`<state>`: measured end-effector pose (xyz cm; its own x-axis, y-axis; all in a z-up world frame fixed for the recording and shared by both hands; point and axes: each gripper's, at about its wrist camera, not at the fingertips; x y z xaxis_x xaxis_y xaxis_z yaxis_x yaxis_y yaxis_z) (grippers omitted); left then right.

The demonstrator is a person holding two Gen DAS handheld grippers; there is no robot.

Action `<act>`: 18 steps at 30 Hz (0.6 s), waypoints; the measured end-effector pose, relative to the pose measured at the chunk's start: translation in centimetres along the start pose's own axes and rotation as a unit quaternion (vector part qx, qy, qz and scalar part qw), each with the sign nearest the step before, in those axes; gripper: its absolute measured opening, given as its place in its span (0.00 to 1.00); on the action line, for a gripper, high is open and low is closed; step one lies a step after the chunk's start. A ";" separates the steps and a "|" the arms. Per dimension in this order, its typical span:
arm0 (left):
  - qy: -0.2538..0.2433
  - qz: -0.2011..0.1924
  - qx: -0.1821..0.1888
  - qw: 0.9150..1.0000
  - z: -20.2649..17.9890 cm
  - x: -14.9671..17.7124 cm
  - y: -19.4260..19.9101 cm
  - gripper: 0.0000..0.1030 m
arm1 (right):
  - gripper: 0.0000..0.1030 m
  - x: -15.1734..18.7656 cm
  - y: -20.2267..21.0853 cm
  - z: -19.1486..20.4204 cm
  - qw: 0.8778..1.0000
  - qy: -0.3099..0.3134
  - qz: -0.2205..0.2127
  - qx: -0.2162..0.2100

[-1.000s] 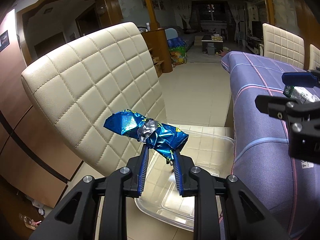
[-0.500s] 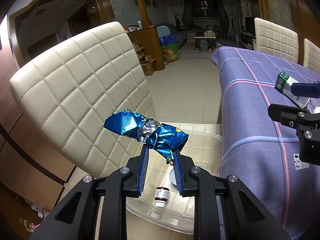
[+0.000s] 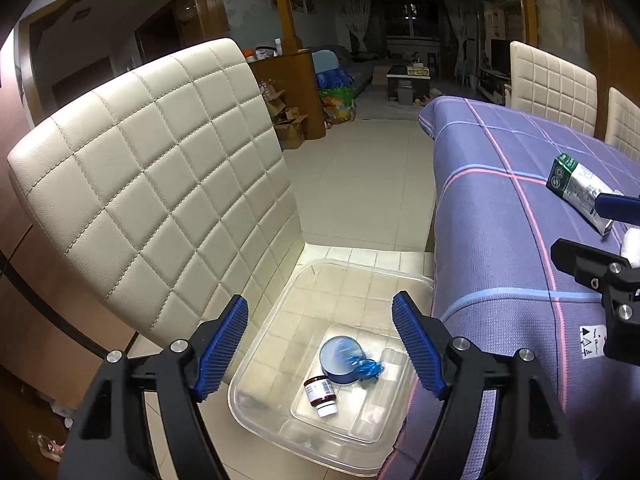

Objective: Collect trash
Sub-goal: 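Move both tools back over the table toward the remaining trash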

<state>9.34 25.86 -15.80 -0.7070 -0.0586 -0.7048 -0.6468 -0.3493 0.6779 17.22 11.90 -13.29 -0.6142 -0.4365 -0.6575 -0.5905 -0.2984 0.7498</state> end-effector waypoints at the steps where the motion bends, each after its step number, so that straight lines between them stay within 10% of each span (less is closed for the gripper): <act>1: -0.003 0.001 0.000 1.000 -0.1 0.1 0.0 0.71 | 0.76 0.1 0.0 0.0 1.000 -0.001 0.001 0.000; 18: -0.037 -0.004 0.027 0.999 -3.9 -0.7 1.2 0.71 | 0.76 3.0 0.9 -4.7 0.999 -0.029 0.009 0.029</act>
Point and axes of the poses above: each gripper's, at about its wrist camera, not at the fingertips, and y roughly against the way its jaws point, z to its left, x to its underside, and after that the axes turned 3 degrees about -y, right-handed
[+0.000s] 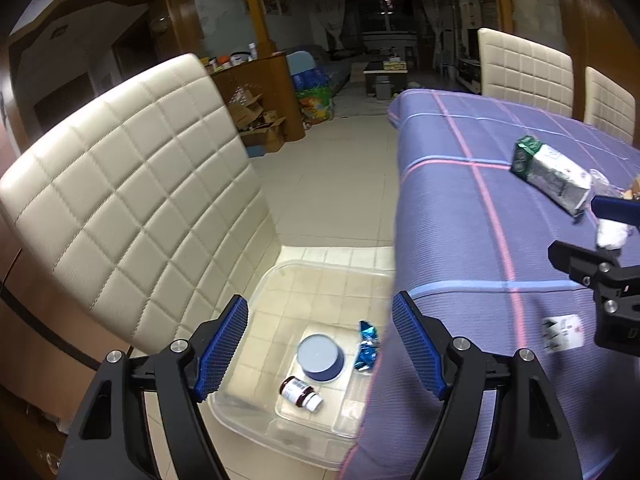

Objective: Collect trash
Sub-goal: 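Move both tools back over the table toward the remaining trash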

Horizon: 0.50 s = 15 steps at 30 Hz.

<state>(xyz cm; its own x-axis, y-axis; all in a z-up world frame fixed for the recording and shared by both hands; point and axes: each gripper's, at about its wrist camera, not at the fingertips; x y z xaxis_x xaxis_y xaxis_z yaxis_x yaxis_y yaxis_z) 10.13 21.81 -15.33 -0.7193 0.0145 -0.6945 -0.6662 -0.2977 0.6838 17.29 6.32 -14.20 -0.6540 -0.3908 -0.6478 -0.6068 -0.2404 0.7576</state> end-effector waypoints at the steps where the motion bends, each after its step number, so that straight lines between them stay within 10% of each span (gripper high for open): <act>1: -0.002 -0.001 0.004 1.000 -0.4 -0.2 0.1 0.71 | 0.76 0.3 0.2 -0.6 1.000 -0.002 -0.001 0.005; 15: -0.080 -0.013 0.085 0.993 -11.6 -2.4 1.9 0.71 | 0.76 4.9 3.5 -10.5 0.995 -0.065 -0.011 0.078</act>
Point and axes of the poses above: each gripper's, at about its wrist camera, not at the fingertips, and y roughly against the way its jaws point, z to its left, x to its underside, and after that the axes turned 3 degrees about -y, right-handed
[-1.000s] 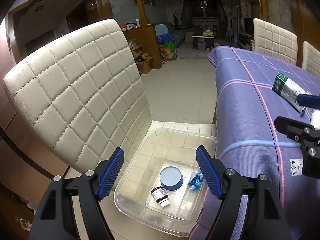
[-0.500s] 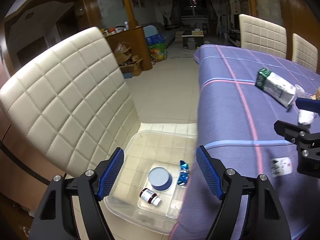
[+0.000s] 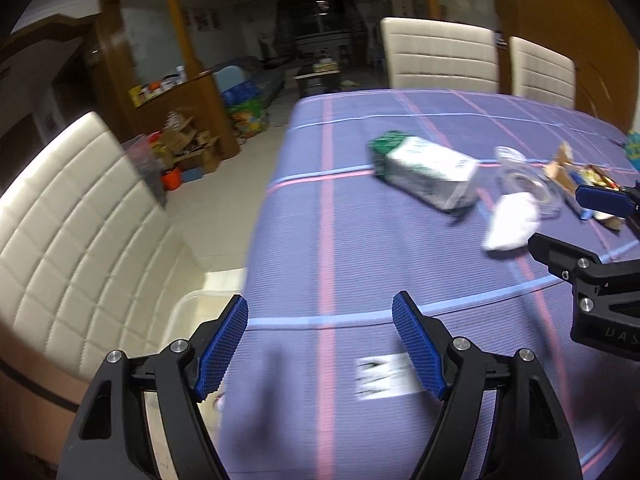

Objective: Collect trash
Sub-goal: 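Move both tools back over the table toward the remaining trash, then grasp the white tissue with the left tool while the right tool grasps the checkered wrapper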

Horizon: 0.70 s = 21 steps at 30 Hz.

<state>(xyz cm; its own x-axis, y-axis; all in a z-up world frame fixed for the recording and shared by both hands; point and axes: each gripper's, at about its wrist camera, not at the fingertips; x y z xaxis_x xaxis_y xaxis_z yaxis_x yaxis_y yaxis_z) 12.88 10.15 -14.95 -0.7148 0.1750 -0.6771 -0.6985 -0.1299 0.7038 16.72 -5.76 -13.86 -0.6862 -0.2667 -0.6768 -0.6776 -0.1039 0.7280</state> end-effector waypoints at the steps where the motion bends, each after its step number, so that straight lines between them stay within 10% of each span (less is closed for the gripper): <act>1: -0.005 0.001 0.008 1.000 -1.0 -0.3 -0.1 0.71 | 0.76 0.4 0.2 -1.1 1.000 -0.007 0.000 0.009; 21: -0.043 0.024 0.098 0.994 -12.1 -4.8 -2.8 0.71 | 0.84 6.7 2.0 -18.8 0.982 -0.145 0.022 0.121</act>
Point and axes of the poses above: each gripper's, at about its wrist camera, not at the fingertips, and y roughly against the way its jaws point, z to its left, x to its underside, and after that the axes turned 3 degrees about -y, right-handed
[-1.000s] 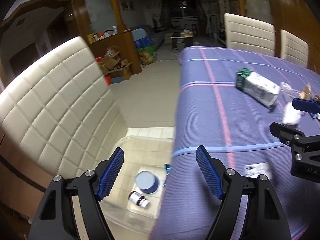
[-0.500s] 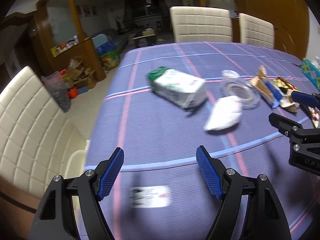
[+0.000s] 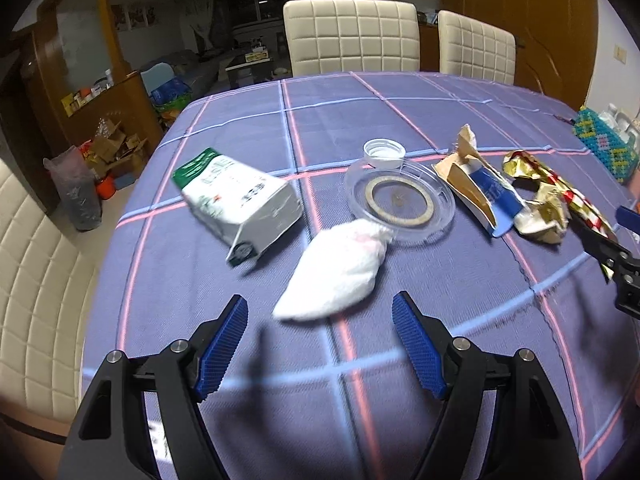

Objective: Collect trash
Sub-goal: 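Grasp the white tissue with the left tool while the right tool grasps the checkered wrapper, then carry tissue and checkered wrapper to the clear bin and open both tools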

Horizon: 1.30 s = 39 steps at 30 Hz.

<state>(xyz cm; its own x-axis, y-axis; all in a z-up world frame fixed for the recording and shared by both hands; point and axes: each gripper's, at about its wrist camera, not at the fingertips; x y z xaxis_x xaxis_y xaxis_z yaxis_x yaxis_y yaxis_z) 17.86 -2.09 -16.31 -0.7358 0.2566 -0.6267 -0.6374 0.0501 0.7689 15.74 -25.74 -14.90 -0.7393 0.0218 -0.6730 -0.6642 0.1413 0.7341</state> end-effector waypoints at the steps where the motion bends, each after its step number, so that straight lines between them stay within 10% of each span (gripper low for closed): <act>1: -0.001 0.004 -0.002 1.000 -0.1 -0.4 -0.5 0.71 | 0.83 0.0 -0.4 -0.4 1.000 -0.006 0.007 -0.001; 8: -0.016 0.013 -0.008 1.000 -0.8 -1.9 -2.4 0.71 | 0.76 0.3 -2.1 -1.7 0.999 -0.031 0.034 -0.010; 16: -0.034 0.001 -0.016 0.999 -1.5 -1.7 -2.3 0.69 | 0.35 0.3 -3.1 -2.3 0.998 -0.044 0.052 -0.004; 23: -0.062 -0.005 -0.018 0.998 -2.6 -1.3 -1.6 0.28 | 0.30 0.3 -2.2 -1.6 0.998 -0.040 0.040 -0.006; 39: -0.081 -0.066 -0.047 0.993 -1.0 -0.4 3.3 0.26 | 0.30 -0.7 2.4 3.3 0.999 0.020 -0.012 -0.040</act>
<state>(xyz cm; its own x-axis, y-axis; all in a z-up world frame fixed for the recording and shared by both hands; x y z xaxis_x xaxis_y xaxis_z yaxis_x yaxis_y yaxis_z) 15.83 -3.00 -13.67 -0.6023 0.4062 -0.6872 -0.7503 0.0059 0.6611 15.01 -22.12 -12.96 -0.7256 -0.0203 -0.6878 -0.6875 0.0622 0.7235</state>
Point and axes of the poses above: each gripper's, at about its wrist camera, not at the fingertips, and y roughly against the way its jaws point, z to its left, x to its underside, and after that the axes turned 3 degrees about -y, right-handed
